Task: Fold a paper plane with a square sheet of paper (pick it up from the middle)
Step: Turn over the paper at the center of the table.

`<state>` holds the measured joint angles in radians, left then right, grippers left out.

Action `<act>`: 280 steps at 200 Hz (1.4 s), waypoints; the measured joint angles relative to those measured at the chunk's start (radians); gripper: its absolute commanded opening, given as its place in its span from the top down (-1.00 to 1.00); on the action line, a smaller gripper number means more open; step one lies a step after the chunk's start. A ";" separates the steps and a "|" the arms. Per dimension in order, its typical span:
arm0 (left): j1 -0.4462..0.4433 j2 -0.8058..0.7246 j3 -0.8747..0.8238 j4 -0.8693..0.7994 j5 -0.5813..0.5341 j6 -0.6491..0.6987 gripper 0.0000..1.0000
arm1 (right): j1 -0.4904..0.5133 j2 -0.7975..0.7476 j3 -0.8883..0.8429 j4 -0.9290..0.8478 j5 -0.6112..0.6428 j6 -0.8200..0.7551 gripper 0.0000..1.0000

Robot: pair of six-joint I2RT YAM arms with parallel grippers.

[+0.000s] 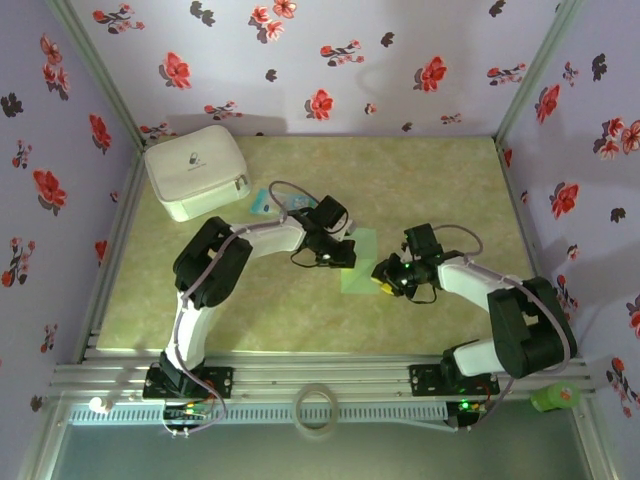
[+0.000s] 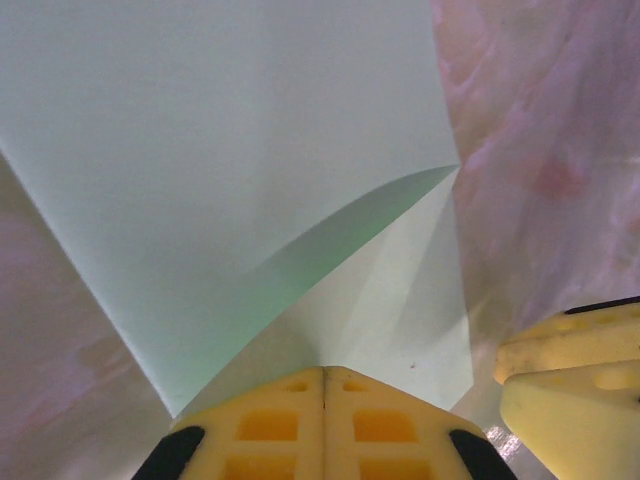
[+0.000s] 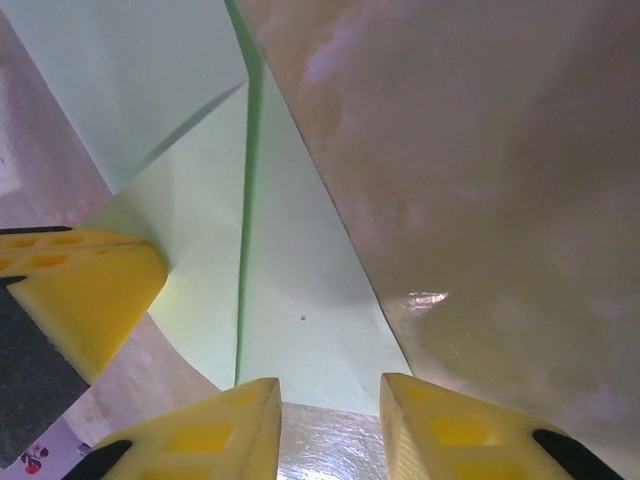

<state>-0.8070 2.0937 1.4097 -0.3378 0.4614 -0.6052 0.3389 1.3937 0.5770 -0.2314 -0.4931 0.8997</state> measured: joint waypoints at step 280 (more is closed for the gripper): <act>0.000 -0.019 -0.082 0.069 -0.016 0.010 0.96 | 0.048 0.038 0.018 0.004 0.008 0.002 0.25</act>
<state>-0.8070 2.0743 1.3281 -0.2687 0.4454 -0.5953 0.3866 1.4315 0.5949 -0.2272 -0.4854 0.9020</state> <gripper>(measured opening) 0.051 0.374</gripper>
